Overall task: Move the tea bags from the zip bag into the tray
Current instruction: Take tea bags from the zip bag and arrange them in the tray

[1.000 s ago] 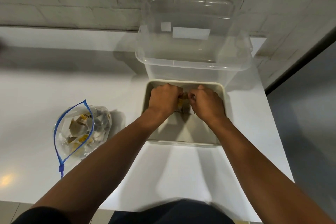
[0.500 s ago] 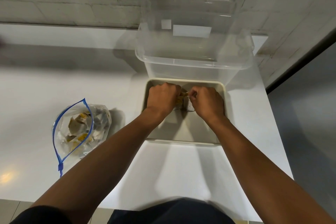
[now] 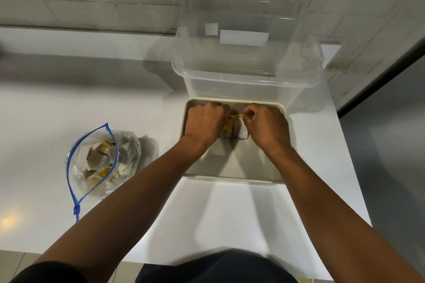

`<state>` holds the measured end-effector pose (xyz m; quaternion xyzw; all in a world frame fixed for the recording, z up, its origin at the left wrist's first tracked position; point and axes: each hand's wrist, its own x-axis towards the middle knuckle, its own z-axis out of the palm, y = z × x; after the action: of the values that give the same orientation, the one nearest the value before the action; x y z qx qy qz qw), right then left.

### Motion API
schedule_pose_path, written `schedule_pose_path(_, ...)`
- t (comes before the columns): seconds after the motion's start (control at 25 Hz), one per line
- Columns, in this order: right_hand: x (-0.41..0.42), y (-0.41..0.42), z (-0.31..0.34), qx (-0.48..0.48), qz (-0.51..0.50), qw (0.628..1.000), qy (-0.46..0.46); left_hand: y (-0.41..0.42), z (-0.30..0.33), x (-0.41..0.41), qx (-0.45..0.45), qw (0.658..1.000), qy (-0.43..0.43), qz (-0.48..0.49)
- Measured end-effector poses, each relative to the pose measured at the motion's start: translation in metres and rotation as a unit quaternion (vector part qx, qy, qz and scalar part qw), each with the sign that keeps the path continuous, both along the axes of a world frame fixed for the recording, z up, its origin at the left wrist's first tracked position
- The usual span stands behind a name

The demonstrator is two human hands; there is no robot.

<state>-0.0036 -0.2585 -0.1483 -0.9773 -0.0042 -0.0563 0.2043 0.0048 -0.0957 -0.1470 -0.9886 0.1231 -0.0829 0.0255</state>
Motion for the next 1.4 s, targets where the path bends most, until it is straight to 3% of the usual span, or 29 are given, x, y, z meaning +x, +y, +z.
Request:
schedule_pose_path(0.08, -0.005, -0.004, 0.004, -0.014, -0.022, 1.0, 0.011, 0.0, 0.002, -0.003, -0.008, 1.0, -0.001, 0.0)
schedule_pose_path(0.2, -0.013, -0.01, 0.001, -0.061, -0.029, 0.991, 0.112, -0.002, 0.0, -0.014, 0.018, 1.0, 0.012, 0.011)
schedule_pose_path(0.36, -0.019, -0.007, -0.005, -0.111, -0.005, 0.976, 0.187, -0.005, -0.016, -0.032, 0.058, 0.992, 0.104, -0.033)
schedule_pose_path(0.64, -0.017, 0.001, -0.009, -0.111, 0.03, 0.973, 0.2, -0.009, -0.021, -0.035, 0.072, 0.989, 0.119, -0.051)
schedule_pose_path(1.4, -0.014, 0.002, -0.017, -0.101, 0.012, 0.973, 0.206, -0.003, -0.021, -0.034, 0.09, 0.988, 0.115, -0.048)
